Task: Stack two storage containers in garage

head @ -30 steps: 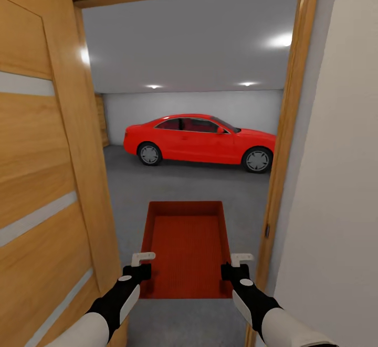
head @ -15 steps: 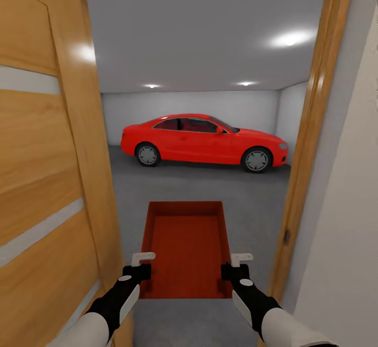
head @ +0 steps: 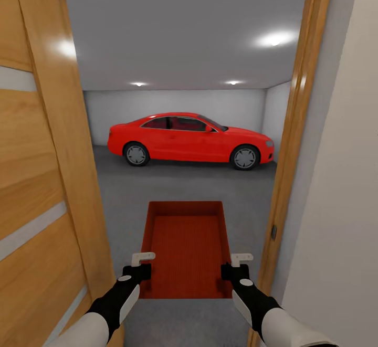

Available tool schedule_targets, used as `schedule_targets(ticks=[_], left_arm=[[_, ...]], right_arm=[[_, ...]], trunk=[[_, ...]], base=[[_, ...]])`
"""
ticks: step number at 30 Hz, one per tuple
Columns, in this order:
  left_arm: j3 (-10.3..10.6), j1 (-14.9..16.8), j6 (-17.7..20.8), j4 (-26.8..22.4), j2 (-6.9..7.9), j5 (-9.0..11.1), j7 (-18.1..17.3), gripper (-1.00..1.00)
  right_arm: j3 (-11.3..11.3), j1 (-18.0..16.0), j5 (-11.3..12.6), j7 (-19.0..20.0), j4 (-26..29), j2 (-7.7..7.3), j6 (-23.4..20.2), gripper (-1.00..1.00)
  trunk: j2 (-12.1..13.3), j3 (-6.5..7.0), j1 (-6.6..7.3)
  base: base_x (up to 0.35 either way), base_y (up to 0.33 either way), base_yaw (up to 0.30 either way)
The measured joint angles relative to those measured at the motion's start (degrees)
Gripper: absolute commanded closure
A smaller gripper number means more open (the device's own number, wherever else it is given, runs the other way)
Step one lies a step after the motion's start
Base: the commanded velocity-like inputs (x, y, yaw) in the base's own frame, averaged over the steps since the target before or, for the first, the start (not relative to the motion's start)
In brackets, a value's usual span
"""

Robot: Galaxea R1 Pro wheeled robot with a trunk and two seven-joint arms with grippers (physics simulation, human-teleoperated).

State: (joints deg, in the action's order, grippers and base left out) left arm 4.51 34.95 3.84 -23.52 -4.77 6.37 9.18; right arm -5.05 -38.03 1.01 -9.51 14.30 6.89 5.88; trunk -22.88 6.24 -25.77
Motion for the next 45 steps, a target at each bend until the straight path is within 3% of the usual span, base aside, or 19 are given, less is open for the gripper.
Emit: schedule_targets(ticks=[26,45], left_arm=[[0.01,0.00,0.07,0.00,0.01,0.00,0.02,1.00],[0.01,0.01,0.16,-0.06,0.01,0.01,0.05,1.00]], right_arm=[[-0.01,-0.01,0.00,-0.05,-0.04,0.02,-0.03,1.00],[-0.01,-0.02,0.00,-0.08,0.01,0.03,-0.11,1.00]], trunk=[[0.00,-0.01,0.00],[0.00,-0.46,0.00]], base=[[0.076,0.126,-0.004],[0.000,0.000,-0.169]])
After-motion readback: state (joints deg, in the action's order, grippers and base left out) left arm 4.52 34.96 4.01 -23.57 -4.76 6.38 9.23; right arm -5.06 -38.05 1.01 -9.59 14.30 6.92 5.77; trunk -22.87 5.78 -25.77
